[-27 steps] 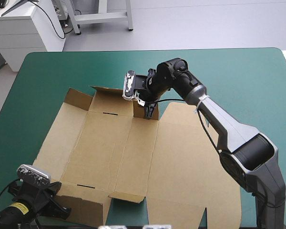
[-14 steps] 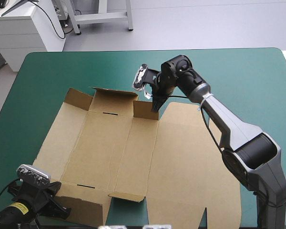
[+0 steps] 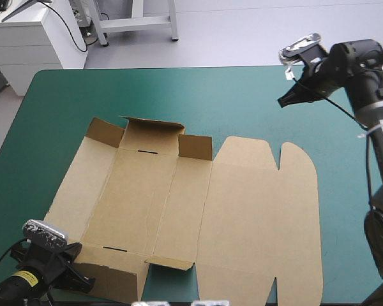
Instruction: Fold the box
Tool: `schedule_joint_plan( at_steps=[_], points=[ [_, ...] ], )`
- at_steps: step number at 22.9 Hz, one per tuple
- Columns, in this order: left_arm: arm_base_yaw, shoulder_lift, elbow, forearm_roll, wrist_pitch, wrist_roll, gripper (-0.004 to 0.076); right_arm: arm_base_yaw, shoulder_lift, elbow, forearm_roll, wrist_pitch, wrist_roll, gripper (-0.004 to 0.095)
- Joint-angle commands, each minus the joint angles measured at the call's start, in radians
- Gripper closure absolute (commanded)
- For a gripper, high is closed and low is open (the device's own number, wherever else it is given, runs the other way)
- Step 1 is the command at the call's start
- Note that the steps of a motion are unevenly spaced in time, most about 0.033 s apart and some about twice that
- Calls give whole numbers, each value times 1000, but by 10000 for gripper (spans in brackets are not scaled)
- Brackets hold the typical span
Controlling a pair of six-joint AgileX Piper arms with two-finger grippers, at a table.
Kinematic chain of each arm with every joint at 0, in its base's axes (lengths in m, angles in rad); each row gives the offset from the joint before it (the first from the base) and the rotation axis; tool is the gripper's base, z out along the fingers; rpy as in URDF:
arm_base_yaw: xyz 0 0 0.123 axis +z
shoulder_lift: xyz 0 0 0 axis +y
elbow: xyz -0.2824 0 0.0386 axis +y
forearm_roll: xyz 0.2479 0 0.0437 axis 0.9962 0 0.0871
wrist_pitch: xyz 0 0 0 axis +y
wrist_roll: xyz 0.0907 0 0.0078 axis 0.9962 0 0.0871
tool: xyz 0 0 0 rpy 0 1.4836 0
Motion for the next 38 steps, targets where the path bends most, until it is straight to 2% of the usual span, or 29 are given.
schedule_joint_plan(
  at_steps=[1, 4, 7, 12, 15, 21, 29, 32, 34, 36, 38],
  points=[
    [1, 6, -33, -14, -59, -1, 731, -80, -153, 89, 32, 1, 29, 923],
    [1, 6, -33, -14, -59, -1, 731, -160, -283, 313, 51, -11, 33, 923],
    [1, 6, -33, -14, -59, -5, 731, -240, -461, 569, 88, -92, 57, 923],
    [1, 27, -46, -12, -59, -57, 731, -271, -655, 812, 95, -145, 85, 923],
    [1, 126, -118, -12, -65, -67, 731, -271, -672, 823, 95, -142, 85, 923],
    [1, 429, -363, -6, -47, -115, 731, -271, -670, 823, 125, -146, 80, 923],
    [34, 744, -539, -19, -47, -105, 731, -271, -670, 823, 136, -155, 73, 923],
    [118, 833, -598, -21, -53, -82, 731, -271, -670, 823, 136, -155, 73, 923],
    [252, 898, -646, -75, -20, -22, 731, -271, -670, 823, 136, -158, 72, 923],
    [420, 949, -663, -243, 23, 95, 731, -271, -670, 823, 138, -169, 72, 923],
    [569, 996, -663, -393, 134, 245, 731, -271, -670, 823, 138, -169, 72, 923]
  ],
)
